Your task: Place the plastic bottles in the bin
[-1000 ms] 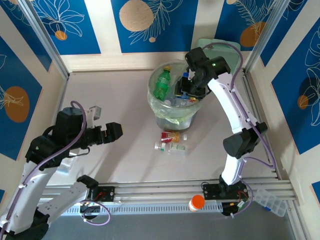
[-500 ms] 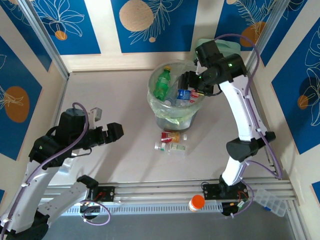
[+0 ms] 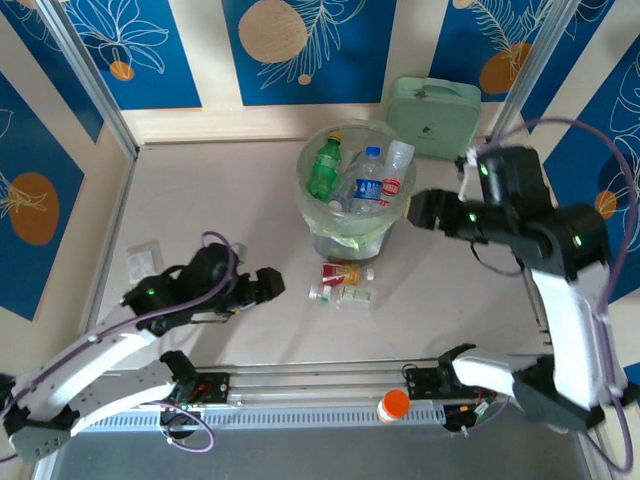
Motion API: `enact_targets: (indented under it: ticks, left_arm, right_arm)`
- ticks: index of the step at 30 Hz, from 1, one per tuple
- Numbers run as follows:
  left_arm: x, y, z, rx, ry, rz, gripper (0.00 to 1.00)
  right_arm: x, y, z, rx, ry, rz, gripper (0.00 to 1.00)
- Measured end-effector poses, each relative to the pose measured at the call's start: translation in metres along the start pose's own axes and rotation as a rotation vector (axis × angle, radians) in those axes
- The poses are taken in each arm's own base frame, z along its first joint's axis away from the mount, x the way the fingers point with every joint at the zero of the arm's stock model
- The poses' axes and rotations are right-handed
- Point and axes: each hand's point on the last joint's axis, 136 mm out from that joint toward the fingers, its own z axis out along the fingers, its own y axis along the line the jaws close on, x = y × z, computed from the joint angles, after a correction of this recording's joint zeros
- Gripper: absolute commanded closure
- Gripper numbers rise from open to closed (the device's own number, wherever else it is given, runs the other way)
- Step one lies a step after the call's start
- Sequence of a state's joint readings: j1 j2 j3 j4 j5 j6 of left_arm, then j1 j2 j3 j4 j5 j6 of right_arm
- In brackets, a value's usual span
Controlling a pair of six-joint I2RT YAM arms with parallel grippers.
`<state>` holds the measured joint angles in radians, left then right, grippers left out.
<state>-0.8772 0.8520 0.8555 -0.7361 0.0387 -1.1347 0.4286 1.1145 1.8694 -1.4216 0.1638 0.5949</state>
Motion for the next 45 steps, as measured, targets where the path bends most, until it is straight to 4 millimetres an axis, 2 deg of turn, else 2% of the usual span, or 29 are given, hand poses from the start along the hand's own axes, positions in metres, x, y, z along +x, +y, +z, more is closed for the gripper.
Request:
enact_targets:
  ticks: [4,8,13,20,28,32,45]
  left_arm:
    - [0.01,0.013,0.043,-0.011,-0.029,-0.133,0.1]
    - [0.012,0.025,0.079,-0.018,-0.086,-0.278,0.13]
    - [0.009,0.007,0.115,0.032,-0.138,-0.418,0.17]
    - [0.027,-0.003,0.162,0.08,-0.154,-0.55,0.23]
    - [0.025,-0.009,0.185,0.145,-0.201,-0.651,0.31]
    - [0.023,-0.001,0.196,0.15,-0.232,-0.686,0.36]
    - [0.014,-0.01,0.212,0.275,-0.287,-0.751,0.58]
  right_arm:
    - [0.041,-0.018,-0.011,-0.041,0.002,0.053,0.34]
    - [0.065,-0.027,-0.008,-0.065,0.022,0.105,0.35]
    - [0.071,-0.026,-0.005,-0.085,0.037,0.13,0.35]
    - [0.07,-0.025,-0.005,-0.09,0.034,0.119,0.34]
    - [0.073,-0.024,-0.011,-0.112,0.025,0.092,0.34]
    - [0.076,-0.024,-0.015,-0.124,0.021,0.081,0.35]
    - [0.082,-0.027,-0.016,-0.118,0.042,0.039,0.35]
